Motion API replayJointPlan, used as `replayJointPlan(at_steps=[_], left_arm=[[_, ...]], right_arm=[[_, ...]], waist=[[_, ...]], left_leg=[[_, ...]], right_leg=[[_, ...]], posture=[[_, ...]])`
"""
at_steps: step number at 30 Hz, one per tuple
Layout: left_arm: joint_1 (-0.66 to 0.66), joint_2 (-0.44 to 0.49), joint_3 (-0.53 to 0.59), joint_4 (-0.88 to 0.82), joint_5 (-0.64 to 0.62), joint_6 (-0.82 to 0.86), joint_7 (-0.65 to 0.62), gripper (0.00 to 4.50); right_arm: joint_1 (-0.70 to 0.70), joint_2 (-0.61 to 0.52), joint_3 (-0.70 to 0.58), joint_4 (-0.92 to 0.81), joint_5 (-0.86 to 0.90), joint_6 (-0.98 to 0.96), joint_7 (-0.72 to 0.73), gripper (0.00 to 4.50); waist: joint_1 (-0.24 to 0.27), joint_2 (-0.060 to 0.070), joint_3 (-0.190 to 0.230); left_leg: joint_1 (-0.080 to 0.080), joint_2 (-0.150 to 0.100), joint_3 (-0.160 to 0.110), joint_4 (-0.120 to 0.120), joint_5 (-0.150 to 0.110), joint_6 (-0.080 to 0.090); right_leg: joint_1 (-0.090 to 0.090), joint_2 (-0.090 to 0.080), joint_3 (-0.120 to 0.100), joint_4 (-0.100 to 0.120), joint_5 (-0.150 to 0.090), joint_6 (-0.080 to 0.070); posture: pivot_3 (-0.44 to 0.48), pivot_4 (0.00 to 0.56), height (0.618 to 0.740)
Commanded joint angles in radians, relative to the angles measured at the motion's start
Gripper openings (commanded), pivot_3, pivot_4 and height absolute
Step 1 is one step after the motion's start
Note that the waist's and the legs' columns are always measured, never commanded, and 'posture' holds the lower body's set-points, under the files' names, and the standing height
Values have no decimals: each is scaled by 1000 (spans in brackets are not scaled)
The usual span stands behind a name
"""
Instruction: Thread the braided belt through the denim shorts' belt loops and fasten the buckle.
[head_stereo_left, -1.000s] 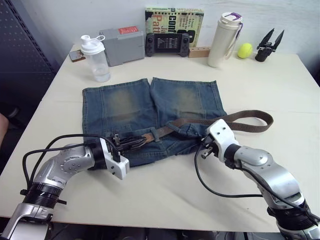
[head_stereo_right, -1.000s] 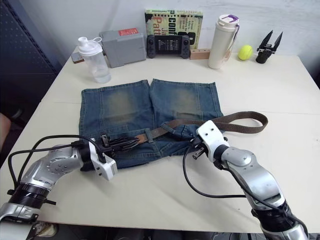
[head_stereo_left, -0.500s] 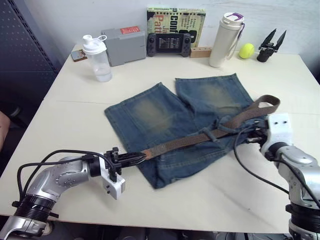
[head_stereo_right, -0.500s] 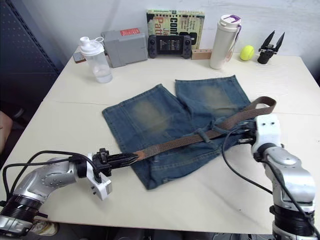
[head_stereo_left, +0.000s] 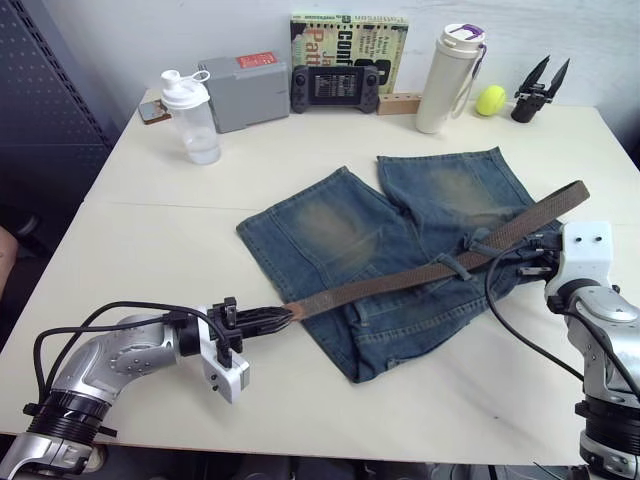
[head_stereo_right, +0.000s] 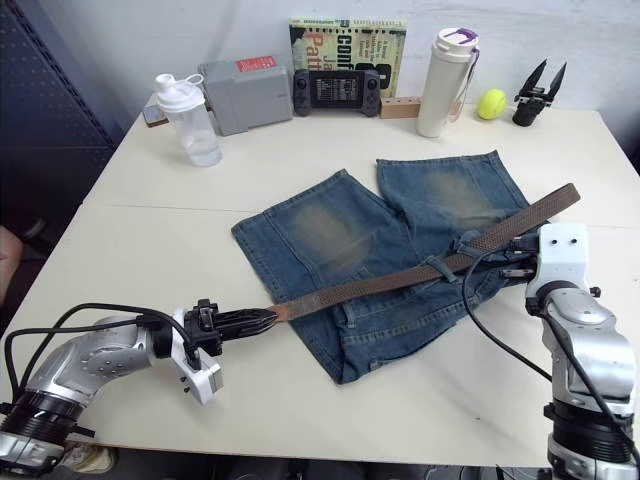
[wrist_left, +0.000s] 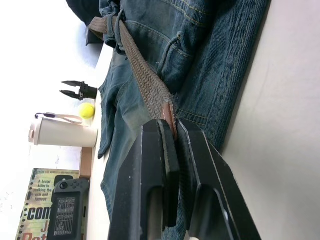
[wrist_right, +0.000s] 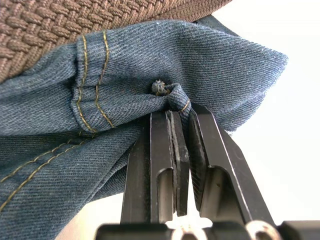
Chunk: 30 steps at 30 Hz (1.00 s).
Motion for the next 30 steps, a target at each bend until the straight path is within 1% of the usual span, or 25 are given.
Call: replayJointPlan(at_steps=[1, 2, 4, 6, 7, 9, 10, 11, 12, 13, 14, 15, 16, 17, 19, 20, 23, 25, 27, 28, 29, 30], left_arm=[[-2, -8, 5, -36, -39, -6, 8, 0], [-2, -8, 4, -37, -41, -6, 8, 0], [-4, -13, 0, -43, -49, -6, 8, 0], [-8, -21, -3, -49, -55, -3, 7, 0], [-10, -26, -3, -51, -57, -3, 7, 0], [-13, -35, -4, -57, -56, -2, 8, 0], [-15, -41, -6, -58, -57, -2, 8, 0], [-18, -44, -8, -58, -56, -3, 8, 0], [-22, -50, -10, -59, -54, -6, 9, 0], [-26, -55, -12, -60, -53, -9, 9, 0], [-28, -58, -12, -61, -53, -11, 9, 0], [-32, -63, -15, -63, -49, -13, 8, 0], [-34, -67, -17, -63, -46, -14, 6, 0], [-36, -69, -18, -63, -44, -15, 5, 0], [-44, -74, -27, -64, -44, -23, 1, 0], [-49, -77, -33, -64, -43, -25, -1, 0], [-62, -86, -49, -64, -38, -31, -5, 0], [-74, -97, -59, -63, -32, -35, -5, 0], [-83, -105, -68, -59, -30, -36, -6, 0], [-85, -107, -69, -58, -30, -36, -7, 0], [-87, -108, -73, -56, -26, -41, -7, 0], [-88, -109, -75, -54, -22, -45, -7, 0]], right_arm=[[-27, -49, -104, -121, 130, 109, 110, 2098], [-35, -59, -117, -137, 163, 138, 138, 2540], [-89, -88, -196, -160, 284, 268, 218, 3466], [-152, -112, -287, -164, 399, 435, 300, 3466], [-166, -121, -330, -147, 495, 500, 333, 3466], [-140, -136, -388, -103, 769, 554, 368, 3466], [-96, -150, -396, -93, 920, 554, 378, 3466], [-58, -154, -398, -91, 1032, 554, 371, 3466], [-37, -132, -399, -74, 1129, 554, 327, 3466], [44, -156, -338, -53, 1339, 435, 188, 3466], [108, -185, -286, -39, 1503, 330, 70, 3466], [179, -183, -208, -60, 1632, 219, -16, 3466], [231, -187, -149, -88, 1701, 134, -63, 3466], [261, -186, -112, -115, 1720, 80, -77, 3466], [329, -97, 31, -190, 1726, -46, -184, 3466], [348, -22, 105, -217, 1726, -129, -264, 3466], [385, 159, 275, -286, 1726, -323, -463, 3466], [404, 254, 375, -318, 1726, -408, -584, 3466], [404, 324, 438, -334, 1726, -477, -675, 3466], [402, 341, 454, -341, 1726, -500, -703, 3466], [390, 388, 465, -347, 1726, -540, -732, 3466], [378, 411, 463, -345, 1726, -566, -754, 3466]], waist=[[0, 0, 0], [0, 0, 0], [-3, 0, 0], [-3, 1, 0], [-3, 1, 0], [0, 1, 0], [2, 0, 0], [5, 0, 0], [7, 0, 0], [6, 0, 0], [6, 0, 0], [6, 0, 0], [4, -1, 0], [3, -1, 0], [-2, -2, 0], [-3, -3, -1], [-5, -3, -1], [-6, -3, -2], [-2, -3, -2], [-1, -3, -2], [-1, -3, -2], [-1, -3, -2]], left_leg=[[0, 0, 0, 0, 0, 0], [0, 0, 0, 0, 0, 0], [0, 0, 0, 0, 0, 0], [0, 0, 0, 0, 0, 0], [0, 1, 0, 0, 0, 0], [0, 1, -1, 0, 0, 0], [0, 1, -2, 0, 0, 0], [0, 1, -2, 0, 0, 0], [0, 0, -3, 0, 0, 0], [0, -1, -2, 0, 0, 0], [0, -1, -2, 0, 0, 0], [0, -1, -2, 0, 0, 1], [0, -1, -1, 0, 0, 1], [1, -1, 0, 1, 0, 1], [1, -1, 2, 0, 0, 1], [2, 1, 2, 0, 0, 1], [3, 3, 1, -1, 0, 0], [2, 2, 1, 0, 0, 0], [2, 2, 0, 0, 0, 0], [2, 2, -1, 1, 0, 0], [2, 2, -1, 1, 0, 0], [2, 2, -1, 1, 0, 0]], right_leg=[[0, 0, 0, 0, 0, 0], [0, 0, 0, 0, 0, 0], [0, 0, 0, 0, 0, 0], [0, 0, 1, 0, 0, 0], [0, 0, 0, 0, 0, 0], [1, 1, 0, 0, 0, 0], [1, 0, 0, 0, 0, 0], [1, 0, -1, 0, 0, 0], [1, 0, -1, 0, 0, 0], [2, 0, -1, 1, 0, 0], [2, 0, -1, 0, 0, 0], [2, -1, 0, 0, 0, 0], [3, -1, -1, 0, 0, 0], [3, -1, -2, 0, 0, 0], [3, -1, -1, 0, 0, 0], [3, 0, 0, -1, 0, 0], [1, 1, -1, 0, 0, 0], [1, 0, 0, 0, 0, 0], [1, 0, 0, 0, 0, 0], [2, 0, 0, 0, 0, 0], [2, 0, 0, 0, 0, 0], [2, 0, 0, 0, 0, 0]], posture=[[0, 150, 731], [0, 150, 731], [0, 150, 731], [0, 150, 731], [0, 150, 731], [0, 150, 731], [0, 150, 731], [0, 150, 731], [0, 150, 731], [0, 150, 731], [0, 150, 731], [0, 150, 731], [0, 150, 731], [0, 150, 731], [0, 150, 731], [0, 150, 731], [0, 150, 731], [0, 150, 731], [0, 150, 731], [0, 150, 731], [0, 150, 731], [0, 150, 731]])
